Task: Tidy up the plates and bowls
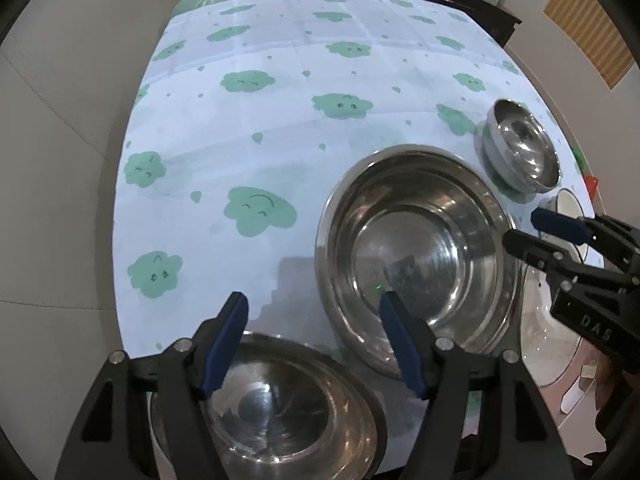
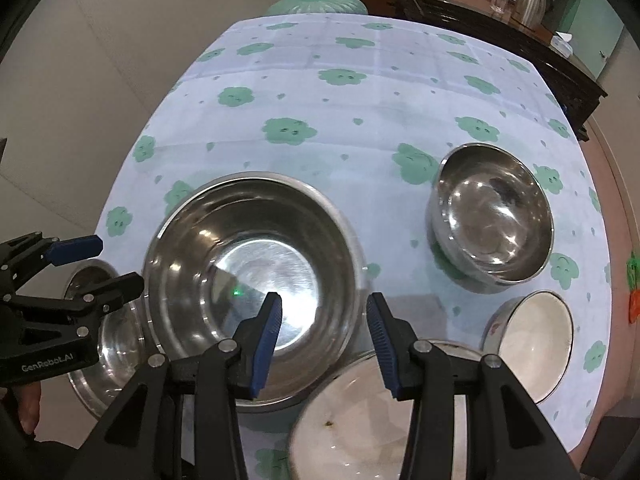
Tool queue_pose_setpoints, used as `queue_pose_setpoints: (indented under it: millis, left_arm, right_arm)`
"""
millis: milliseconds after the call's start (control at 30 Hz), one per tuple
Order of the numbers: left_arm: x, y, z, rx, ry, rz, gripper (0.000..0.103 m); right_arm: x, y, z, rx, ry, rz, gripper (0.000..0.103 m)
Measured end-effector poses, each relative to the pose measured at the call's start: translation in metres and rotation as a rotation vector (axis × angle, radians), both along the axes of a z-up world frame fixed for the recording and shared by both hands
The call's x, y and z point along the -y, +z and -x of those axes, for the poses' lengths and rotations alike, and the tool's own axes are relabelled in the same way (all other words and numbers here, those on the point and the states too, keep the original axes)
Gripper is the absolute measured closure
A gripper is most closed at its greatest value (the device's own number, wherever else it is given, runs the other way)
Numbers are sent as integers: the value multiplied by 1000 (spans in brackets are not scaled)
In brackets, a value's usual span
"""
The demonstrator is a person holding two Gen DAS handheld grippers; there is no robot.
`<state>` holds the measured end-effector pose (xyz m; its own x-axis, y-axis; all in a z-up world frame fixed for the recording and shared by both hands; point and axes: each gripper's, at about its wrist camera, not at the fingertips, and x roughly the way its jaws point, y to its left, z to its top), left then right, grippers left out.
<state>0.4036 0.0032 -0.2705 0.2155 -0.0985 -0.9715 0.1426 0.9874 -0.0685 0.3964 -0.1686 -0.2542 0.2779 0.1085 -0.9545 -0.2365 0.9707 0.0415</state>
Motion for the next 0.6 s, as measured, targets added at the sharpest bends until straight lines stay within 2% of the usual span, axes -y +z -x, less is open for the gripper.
queue_pose_setpoints:
  millis: [600]
  left_arm:
    - [17,-31,-22,-91,-17,-9,34]
  right_arm:
    - [21,-28,-25,-88,1,15,56]
